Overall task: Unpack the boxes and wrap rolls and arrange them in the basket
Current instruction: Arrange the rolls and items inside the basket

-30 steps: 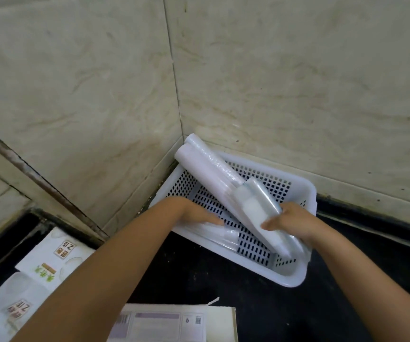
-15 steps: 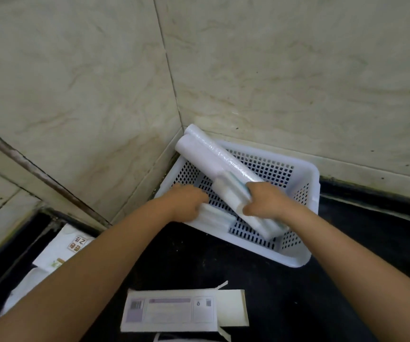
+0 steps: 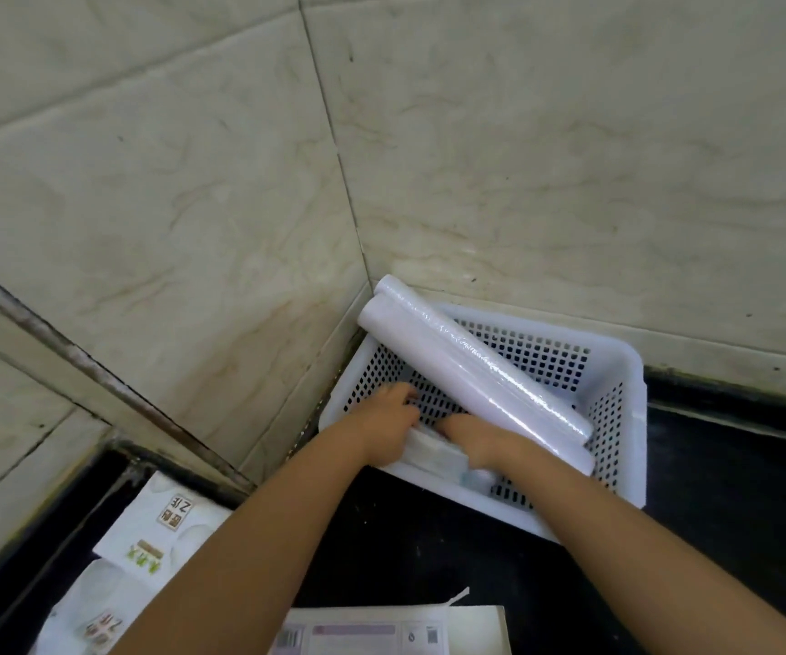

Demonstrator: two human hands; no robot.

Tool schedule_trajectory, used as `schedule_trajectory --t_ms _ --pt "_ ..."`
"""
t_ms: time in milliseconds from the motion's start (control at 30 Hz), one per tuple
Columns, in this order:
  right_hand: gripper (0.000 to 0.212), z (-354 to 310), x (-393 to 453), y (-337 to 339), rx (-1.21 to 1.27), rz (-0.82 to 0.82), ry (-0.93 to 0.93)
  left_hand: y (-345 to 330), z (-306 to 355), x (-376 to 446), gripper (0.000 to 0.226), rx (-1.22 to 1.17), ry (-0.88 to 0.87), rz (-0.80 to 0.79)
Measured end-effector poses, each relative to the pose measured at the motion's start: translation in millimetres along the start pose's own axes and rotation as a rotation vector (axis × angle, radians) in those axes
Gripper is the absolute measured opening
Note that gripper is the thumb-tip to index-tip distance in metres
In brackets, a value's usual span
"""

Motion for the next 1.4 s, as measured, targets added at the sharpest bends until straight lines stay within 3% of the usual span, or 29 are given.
schedule_trajectory --t_ms 133,233,367,500,633,833,967,1167,1300,1400 --pt "0.017 14.5 -20.5 -5.0 0.098 0.03 -0.025 -1.7 8.0 15.9 0.031 0.075 0.055 -0.254" --pt "0.024 32.6 -36.7 -15.3 0.21 0.091 -0.067 -0.5 12.2 21.8 0.032 0.19 0.107 -0.273" --pt "0.015 34.6 -36.5 -19.9 0.249 0.138 -0.131 1.1 20.7 18.6 0.039 0.305 0.188 -0.194" --pt "0.017 18.8 -29.5 -17.4 0.126 0.076 -0.112 0.0 19.7 16.5 0.048 0.178 0.221 -0.166" --pt "0.017 21.0 -52.6 -19.1 0.058 0.184 -0.068 -1.9 23.5 20.5 0.064 0.152 0.272 -0.249" --pt "0.032 43.1 -89.1 4.9 0.017 0.649 -0.127 9.1 19.0 3.3 0.034 0.092 0.247 0.095" --pt "0.049 31.2 -60.9 16.4 -0.126 0.566 -0.145 16.5 2.6 -14.9 0.023 0.011 0.26 0.255" --pt "0.048 28.2 -48.7 24.9 -0.103 0.586 -0.14 25.1 -9.8 -32.5 0.017 -0.021 0.267 0.386" --pt "0.049 36.0 -70.5 34.6 -0.105 0.666 -0.036 38.3 -3.4 -27.0 0.018 -0.07 0.296 0.459" --pt "0.049 40.7 -92.0 50.1 -0.104 0.783 -0.007 54.5 11.0 -13.9 0.029 0.015 0.22 0.616"
Point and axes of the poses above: each hand's wrist, its own x-axis towards the middle knuckle, its own y-axis out of the back of the hand, z = x × y, the point moved 3 cm from there along x, towards the middle knuckle, and after that the axes turned 13 degrees about -z, right-handed, at the moved point
